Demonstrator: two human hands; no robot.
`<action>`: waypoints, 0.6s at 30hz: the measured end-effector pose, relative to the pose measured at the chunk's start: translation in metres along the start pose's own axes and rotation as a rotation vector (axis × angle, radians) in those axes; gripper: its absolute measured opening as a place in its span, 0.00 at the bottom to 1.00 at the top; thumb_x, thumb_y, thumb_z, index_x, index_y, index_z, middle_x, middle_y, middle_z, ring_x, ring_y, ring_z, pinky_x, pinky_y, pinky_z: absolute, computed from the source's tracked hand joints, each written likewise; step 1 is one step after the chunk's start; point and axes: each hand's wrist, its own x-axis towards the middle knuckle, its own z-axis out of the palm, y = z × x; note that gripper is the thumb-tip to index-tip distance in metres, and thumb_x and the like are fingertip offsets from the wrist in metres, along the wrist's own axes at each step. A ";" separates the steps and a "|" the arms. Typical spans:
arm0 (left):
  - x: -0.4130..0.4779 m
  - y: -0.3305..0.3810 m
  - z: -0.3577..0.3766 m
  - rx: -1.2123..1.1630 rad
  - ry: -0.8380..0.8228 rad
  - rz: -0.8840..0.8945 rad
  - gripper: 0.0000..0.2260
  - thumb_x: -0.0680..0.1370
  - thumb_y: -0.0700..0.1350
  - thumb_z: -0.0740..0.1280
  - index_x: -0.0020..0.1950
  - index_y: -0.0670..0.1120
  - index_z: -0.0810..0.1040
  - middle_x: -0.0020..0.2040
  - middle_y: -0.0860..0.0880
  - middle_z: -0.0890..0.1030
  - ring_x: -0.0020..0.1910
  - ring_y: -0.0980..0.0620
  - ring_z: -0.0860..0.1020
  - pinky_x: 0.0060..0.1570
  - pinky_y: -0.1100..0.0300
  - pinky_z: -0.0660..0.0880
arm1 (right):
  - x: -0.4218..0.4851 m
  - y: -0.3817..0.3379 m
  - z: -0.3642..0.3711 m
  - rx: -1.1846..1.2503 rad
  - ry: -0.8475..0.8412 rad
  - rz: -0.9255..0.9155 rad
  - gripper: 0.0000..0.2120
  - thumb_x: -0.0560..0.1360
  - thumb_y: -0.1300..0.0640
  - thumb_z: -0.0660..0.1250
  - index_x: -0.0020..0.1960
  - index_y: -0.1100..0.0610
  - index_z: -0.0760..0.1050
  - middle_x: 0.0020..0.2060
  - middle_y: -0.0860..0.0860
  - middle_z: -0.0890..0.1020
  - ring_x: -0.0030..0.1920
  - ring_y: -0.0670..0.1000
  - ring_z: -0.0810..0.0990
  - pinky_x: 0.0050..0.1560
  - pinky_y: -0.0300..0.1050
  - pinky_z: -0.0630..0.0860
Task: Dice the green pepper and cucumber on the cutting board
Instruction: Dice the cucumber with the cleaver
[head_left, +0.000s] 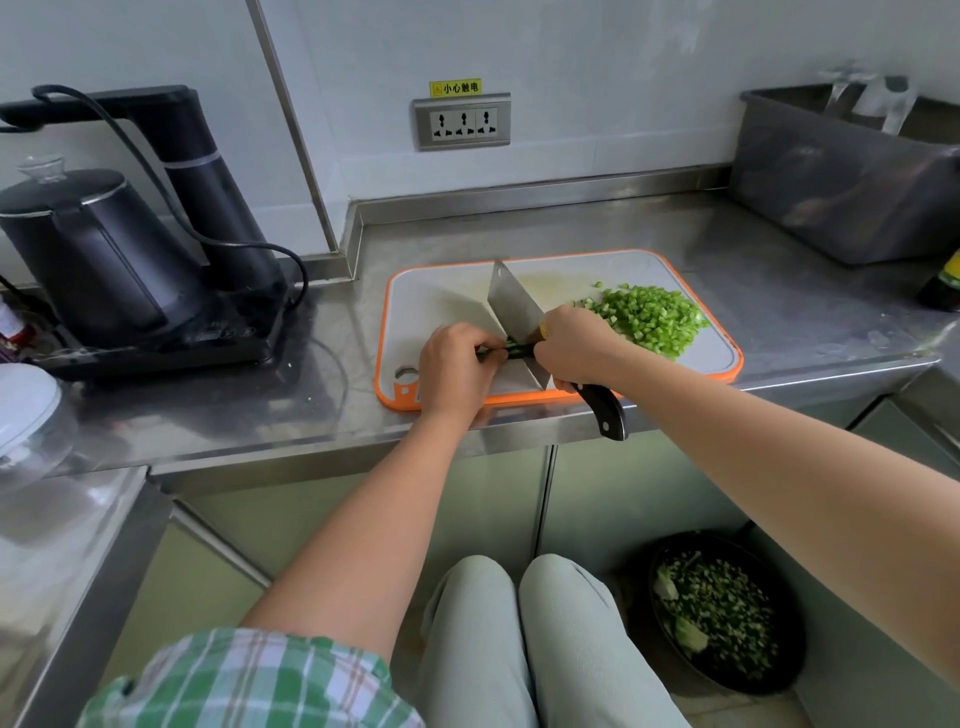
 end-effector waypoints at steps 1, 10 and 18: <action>0.000 0.000 -0.001 0.006 0.007 0.013 0.04 0.70 0.41 0.73 0.42 0.47 0.86 0.41 0.48 0.85 0.43 0.45 0.80 0.43 0.52 0.76 | 0.000 0.002 -0.001 0.016 -0.004 0.006 0.07 0.71 0.67 0.58 0.35 0.61 0.68 0.26 0.56 0.76 0.26 0.54 0.76 0.26 0.40 0.71; 0.000 -0.002 0.001 0.039 0.007 0.021 0.04 0.72 0.40 0.71 0.44 0.46 0.86 0.43 0.47 0.84 0.44 0.45 0.80 0.43 0.55 0.73 | -0.008 -0.003 -0.015 0.025 -0.079 -0.006 0.04 0.71 0.68 0.59 0.39 0.64 0.72 0.33 0.60 0.79 0.31 0.57 0.76 0.32 0.42 0.73; 0.001 -0.004 0.003 0.032 -0.014 0.013 0.04 0.72 0.41 0.72 0.44 0.47 0.86 0.42 0.47 0.83 0.43 0.45 0.79 0.42 0.55 0.73 | 0.000 0.002 0.000 0.008 0.000 -0.002 0.08 0.70 0.67 0.57 0.33 0.60 0.67 0.27 0.56 0.76 0.29 0.57 0.78 0.27 0.40 0.70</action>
